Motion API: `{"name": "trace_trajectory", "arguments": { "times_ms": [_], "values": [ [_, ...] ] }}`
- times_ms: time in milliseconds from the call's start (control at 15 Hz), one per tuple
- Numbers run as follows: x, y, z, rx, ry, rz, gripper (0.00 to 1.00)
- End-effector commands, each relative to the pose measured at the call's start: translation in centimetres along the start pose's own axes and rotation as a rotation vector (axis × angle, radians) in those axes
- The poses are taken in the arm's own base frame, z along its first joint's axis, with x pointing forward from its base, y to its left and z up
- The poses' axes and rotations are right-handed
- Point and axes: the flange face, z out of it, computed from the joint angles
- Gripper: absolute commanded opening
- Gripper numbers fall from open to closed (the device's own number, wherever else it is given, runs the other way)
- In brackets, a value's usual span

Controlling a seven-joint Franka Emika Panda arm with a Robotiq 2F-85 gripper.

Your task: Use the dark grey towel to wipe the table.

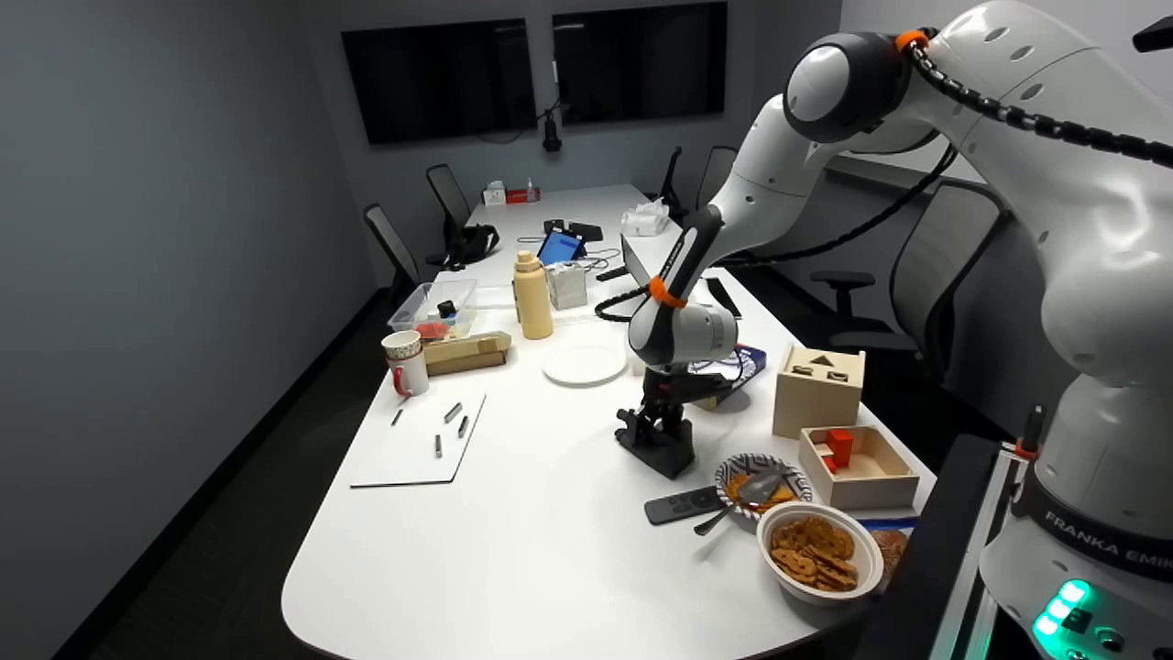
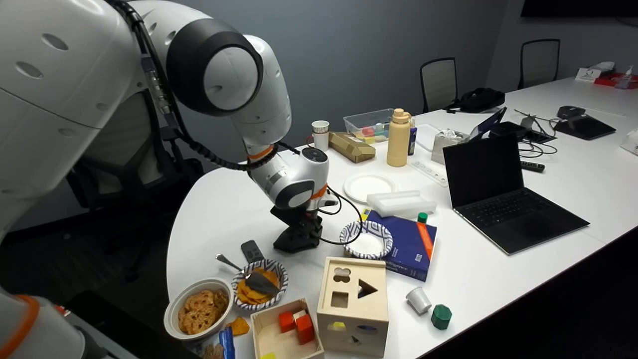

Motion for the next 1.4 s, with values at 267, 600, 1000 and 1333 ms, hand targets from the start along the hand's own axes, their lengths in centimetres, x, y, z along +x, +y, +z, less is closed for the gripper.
{"name": "trace_trajectory", "arguments": {
  "times_ms": [267,600,1000,1333],
  "values": [
    [-1.6,-1.2,-0.9,-0.032,-0.069,-0.017,0.0],
    [0.1,1.5,-2.8,-0.091,-0.027,0.019,0.0],
    [3.7,2.9,-2.9,-0.104,0.019,0.022,0.0],
    [5.8,0.4,-1.4,-0.034,0.019,-0.012,0.0]
  ]
}}
